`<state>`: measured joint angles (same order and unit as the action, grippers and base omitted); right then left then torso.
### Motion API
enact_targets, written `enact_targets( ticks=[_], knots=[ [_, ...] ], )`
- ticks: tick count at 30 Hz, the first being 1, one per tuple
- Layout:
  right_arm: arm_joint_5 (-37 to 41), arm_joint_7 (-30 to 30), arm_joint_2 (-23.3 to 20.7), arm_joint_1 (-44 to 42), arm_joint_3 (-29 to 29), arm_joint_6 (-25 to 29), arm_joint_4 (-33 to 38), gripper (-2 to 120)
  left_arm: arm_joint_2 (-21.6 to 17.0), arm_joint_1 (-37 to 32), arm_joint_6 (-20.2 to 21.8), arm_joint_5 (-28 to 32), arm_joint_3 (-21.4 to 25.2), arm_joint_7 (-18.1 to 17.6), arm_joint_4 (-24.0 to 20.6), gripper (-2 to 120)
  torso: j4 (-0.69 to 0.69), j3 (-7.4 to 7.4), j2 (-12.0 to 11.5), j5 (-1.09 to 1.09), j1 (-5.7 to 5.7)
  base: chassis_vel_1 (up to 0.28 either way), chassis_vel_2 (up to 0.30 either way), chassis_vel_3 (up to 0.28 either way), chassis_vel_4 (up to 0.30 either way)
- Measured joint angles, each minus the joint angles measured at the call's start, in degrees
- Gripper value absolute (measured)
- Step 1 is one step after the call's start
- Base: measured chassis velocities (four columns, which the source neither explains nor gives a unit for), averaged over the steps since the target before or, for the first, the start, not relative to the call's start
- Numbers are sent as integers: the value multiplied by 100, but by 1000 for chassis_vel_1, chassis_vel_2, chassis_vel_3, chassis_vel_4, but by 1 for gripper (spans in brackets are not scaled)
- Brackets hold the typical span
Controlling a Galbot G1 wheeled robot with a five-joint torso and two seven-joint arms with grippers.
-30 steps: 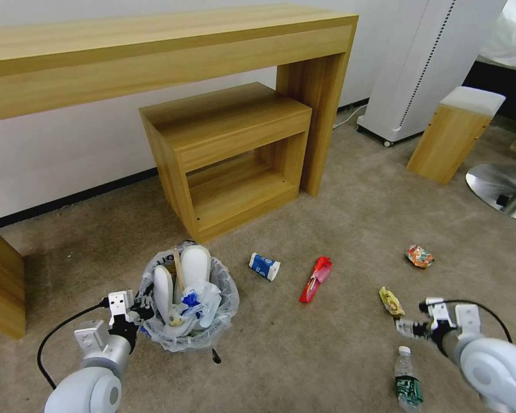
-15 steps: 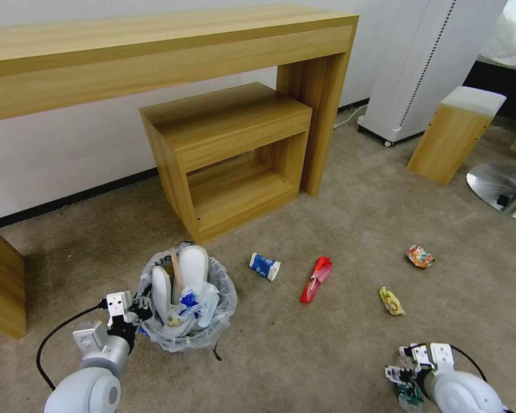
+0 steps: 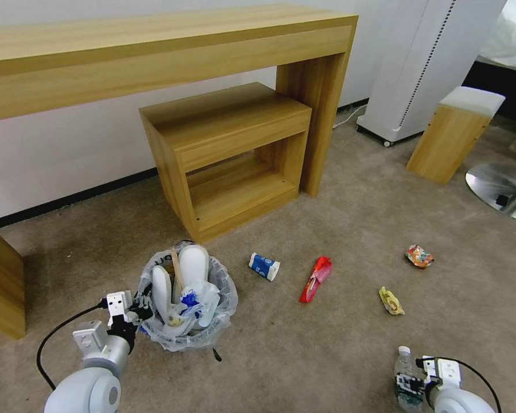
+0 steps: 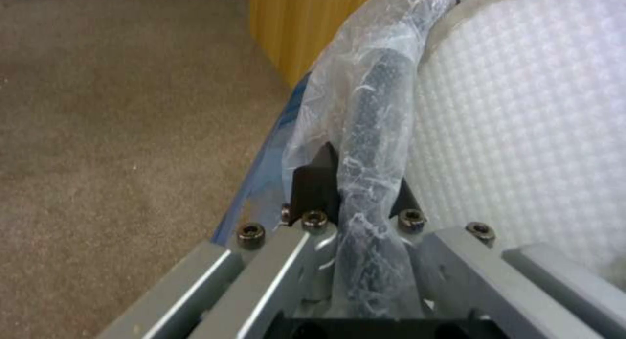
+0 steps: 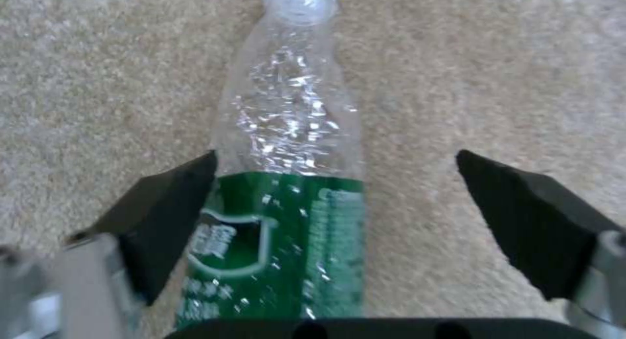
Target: Pick up the trash bin and place the garbage on the floor into it.
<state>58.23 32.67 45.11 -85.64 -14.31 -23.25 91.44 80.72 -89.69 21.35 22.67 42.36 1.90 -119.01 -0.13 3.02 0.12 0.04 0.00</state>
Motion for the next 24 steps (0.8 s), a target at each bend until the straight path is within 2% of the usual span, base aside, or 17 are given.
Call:
enact_targets(
  ticks=[1,4,5,8,9,12,13,16,17,20,21,23,24],
  knots=[
    [0,0,0,0,0,0,0,91,0,0,0,0,0,0,0,2,0,0,0,0,0,0,0,0,0],
    [-164,-96,97,127,139,108,-259,78,-16,-22,-1,43,19,-13,-67,2,-1,0,0,0,0,0,0,0,0],
    [-164,-96,97,127,139,108,-259,78,-16,-22,-1,43,19,-13,-67,2,-1,0,0,0,0,0,0,0,0],
    [-307,-179,185,203,222,206,-467,62,-13,-32,-1,53,19,-15,-93,2,-2,0,0,-1,0,0,0,0,0],
    [-307,-179,185,203,222,206,-467,62,-13,-32,-1,53,19,-15,-93,2,-2,0,0,-1,0,0,0,0,0],
    [-491,-283,198,193,232,370,-548,48,-5,-21,-2,53,13,-18,-85,2,-2,0,0,-3,0,0,0,0,0],
    [-491,-283,198,193,232,370,-548,48,-5,-21,-2,53,13,-18,-85,2,-2,0,0,-3,0,0,0,0,0],
    [-652,-440,109,114,153,534,-511,32,3,-5,-5,46,1,-20,-55,2,-2,0,0,3,0,0,0,0,0],
    [-652,-440,109,114,153,534,-511,32,3,-5,-5,46,1,-20,-55,2,-2,0,0,3,0,0,0,0,0],
    [-931,-732,-45,28,2,867,-303,22,5,4,-9,36,-3,-22,-15,2,-2,0,0,3,0,0,0,0,0],
    [-931,-732,-45,28,2,867,-303,22,5,4,-9,36,-3,-22,-15,2,-2,0,0,3,0,0,0,0,0],
    [-1115,-1024,-175,-22,-116,1116,-108,18,2,7,-9,24,-3,-22,9,2,-2,0,0,2,0,0,0,0,0],
    [-1293,-1397,-390,-51,-237,1477,206,14,0,14,-9,20,-4,-22,19,2,-2,0,-1,1,0,0,0,0,0]
  ],
)
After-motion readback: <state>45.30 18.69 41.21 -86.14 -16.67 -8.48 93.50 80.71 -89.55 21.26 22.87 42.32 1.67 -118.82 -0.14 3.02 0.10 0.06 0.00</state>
